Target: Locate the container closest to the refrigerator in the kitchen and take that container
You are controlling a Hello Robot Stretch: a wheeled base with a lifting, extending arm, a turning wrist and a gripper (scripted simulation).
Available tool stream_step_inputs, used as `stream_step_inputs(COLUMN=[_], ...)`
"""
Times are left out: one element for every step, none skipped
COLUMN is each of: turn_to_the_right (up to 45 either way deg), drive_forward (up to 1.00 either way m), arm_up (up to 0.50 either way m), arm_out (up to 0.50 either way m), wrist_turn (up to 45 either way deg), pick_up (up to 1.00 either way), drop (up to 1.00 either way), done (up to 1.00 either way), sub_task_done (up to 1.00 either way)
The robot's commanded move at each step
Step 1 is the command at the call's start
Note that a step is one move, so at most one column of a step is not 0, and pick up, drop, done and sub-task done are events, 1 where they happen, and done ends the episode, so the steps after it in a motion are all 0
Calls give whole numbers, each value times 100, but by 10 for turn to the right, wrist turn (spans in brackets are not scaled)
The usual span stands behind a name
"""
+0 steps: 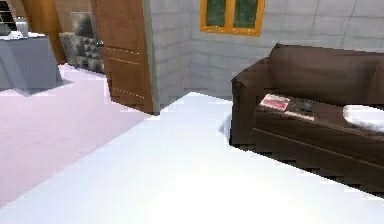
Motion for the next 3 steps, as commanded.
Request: stream_step_inputs(turn_to_the_right=[-300,0,-30], drive_forward=[0,100,0], arm_up=[0,0,0], arm_out=[0,0,0], wrist_turn=[0,0,0], pick_up=[0,0,0], drop=[0,0,0], done=[0,0,0], sub_task_done=[0,0,0])
